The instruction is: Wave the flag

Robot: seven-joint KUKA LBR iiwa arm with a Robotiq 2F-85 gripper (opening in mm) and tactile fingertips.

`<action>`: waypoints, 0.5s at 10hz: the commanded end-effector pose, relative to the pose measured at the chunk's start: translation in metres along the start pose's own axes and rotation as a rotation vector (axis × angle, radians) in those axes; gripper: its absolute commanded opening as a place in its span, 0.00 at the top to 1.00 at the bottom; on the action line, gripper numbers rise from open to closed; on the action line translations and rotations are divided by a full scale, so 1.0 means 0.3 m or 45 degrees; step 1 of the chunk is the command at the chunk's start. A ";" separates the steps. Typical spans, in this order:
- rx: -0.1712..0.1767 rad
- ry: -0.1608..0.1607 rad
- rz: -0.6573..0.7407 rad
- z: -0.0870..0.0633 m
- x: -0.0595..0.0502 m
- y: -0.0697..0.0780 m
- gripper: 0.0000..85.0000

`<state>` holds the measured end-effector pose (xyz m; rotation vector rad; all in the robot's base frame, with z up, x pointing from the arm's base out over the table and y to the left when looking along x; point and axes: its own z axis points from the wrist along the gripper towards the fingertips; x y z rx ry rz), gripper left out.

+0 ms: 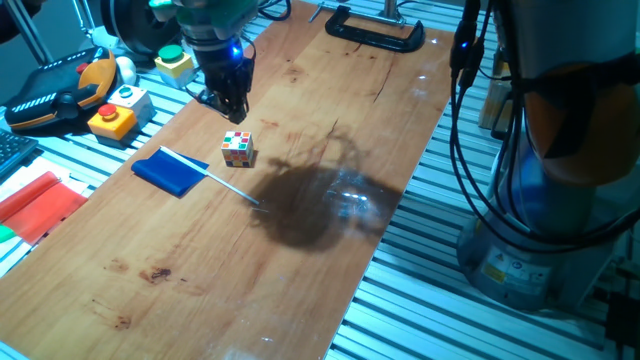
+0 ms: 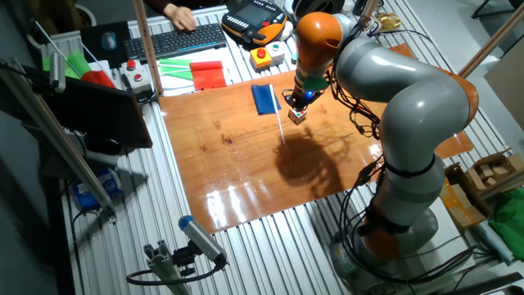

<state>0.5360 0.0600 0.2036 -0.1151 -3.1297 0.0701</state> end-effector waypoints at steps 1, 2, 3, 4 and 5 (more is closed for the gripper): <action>0.002 0.003 0.000 0.003 -0.001 0.002 0.99; 0.002 0.005 0.000 0.004 -0.002 0.002 0.99; 0.003 0.009 0.000 0.004 -0.003 0.001 0.99; -0.001 0.015 0.000 0.005 -0.002 0.001 0.99; -0.001 0.015 0.002 0.005 -0.003 0.001 0.99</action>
